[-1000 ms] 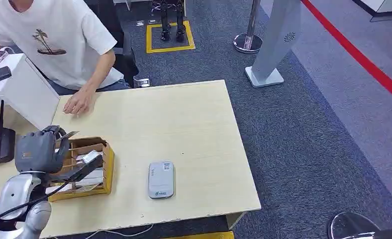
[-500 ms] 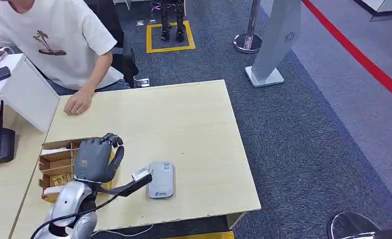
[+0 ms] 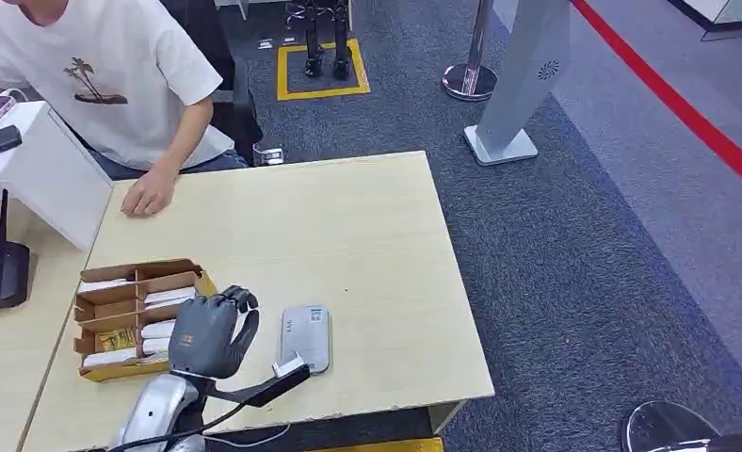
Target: Pass the card to the sensor for recognition and then transmit it.
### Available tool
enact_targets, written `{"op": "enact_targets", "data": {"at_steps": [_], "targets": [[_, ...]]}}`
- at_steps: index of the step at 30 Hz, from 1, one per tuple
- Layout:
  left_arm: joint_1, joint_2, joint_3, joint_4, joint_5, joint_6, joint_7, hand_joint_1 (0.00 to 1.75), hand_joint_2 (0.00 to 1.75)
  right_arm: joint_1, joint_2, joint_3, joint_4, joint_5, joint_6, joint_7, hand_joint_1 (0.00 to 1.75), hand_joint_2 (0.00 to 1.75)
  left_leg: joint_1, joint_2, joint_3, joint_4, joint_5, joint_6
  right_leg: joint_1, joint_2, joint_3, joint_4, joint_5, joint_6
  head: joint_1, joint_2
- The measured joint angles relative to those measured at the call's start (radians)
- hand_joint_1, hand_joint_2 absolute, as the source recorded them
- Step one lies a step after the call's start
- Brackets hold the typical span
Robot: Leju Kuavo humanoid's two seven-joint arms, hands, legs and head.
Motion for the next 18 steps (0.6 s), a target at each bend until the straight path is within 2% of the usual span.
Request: {"op": "enact_targets", "data": {"at_steps": [12, 18], "targets": [[0.092, -0.041, 0.006, 0.025, 0.012, 0.049, 0.019, 1.75, 1.75, 0.000, 0.000, 0.000, 0.000, -0.011, -0.005, 0.004, 0.00, 0.00, 0.000, 0.000, 0.000, 0.000, -0.001, 0.000, 0.000, 0.000, 0.000, 0.000, 0.000, 0.000, 0.000, 0.000], [0.072, -0.084, 0.046, 0.093, 0.030, 0.054, 0.022, 1.75, 1.75, -0.001, 0.000, 0.007, 0.000, 0.014, -0.004, 0.006, 0.00, 0.00, 0.000, 0.000, 0.000, 0.000, 0.000, 0.001, 0.000, 0.000, 0.000, 0.000, 0.000, 0.000, 0.000, 0.000]]}}
